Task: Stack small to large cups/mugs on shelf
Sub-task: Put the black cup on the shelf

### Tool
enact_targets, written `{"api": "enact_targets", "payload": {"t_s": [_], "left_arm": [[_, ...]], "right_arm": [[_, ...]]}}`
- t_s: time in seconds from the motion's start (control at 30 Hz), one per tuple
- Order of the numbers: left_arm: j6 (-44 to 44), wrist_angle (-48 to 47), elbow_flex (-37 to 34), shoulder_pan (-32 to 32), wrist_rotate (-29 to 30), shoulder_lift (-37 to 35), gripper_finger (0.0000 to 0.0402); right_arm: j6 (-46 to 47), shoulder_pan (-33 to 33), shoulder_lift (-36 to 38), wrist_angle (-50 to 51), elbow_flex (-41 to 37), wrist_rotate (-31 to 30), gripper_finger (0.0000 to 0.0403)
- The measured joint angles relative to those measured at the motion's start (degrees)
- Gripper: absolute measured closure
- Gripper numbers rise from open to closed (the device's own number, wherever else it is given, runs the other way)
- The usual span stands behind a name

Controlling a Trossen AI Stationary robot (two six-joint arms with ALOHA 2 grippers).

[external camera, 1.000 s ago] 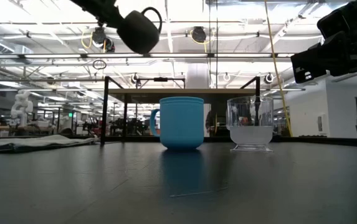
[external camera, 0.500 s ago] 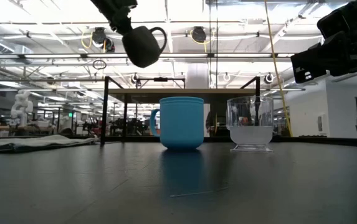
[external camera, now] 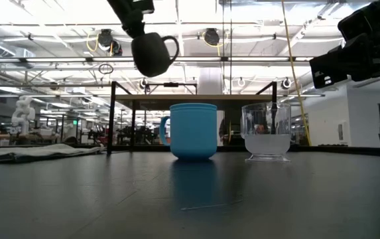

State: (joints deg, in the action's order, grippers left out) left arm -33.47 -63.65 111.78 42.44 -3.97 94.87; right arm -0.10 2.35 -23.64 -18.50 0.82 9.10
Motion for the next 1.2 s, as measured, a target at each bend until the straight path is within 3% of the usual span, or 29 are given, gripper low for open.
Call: {"api": "enact_targets", "payload": {"t_s": [0.2,0.4,0.7,1.2], "left_arm": [[-4.18,-9.71,7.21,-1.06,2.13,5.90,0.0389],[-4.59,-9.60,10.38,-1.36,0.76,7.96,0.0389],[-7.16,-12.12,10.45,-2.79,-0.79,8.05,0.0389],[-10.39,-14.21,10.38,-7.30,7.09,11.50,0.0389]], "right_arm": [[-0.15,0.01,0.00,-0.02,-0.02,-0.01,0.0403],[-0.15,0.02,0.00,-0.04,-0.02,-0.02,0.0403],[-0.72,0.01,0.00,-0.04,-0.02,0.00,0.0403],[-0.79,0.00,0.00,-0.04,0.00,-0.02,0.0403]]}}
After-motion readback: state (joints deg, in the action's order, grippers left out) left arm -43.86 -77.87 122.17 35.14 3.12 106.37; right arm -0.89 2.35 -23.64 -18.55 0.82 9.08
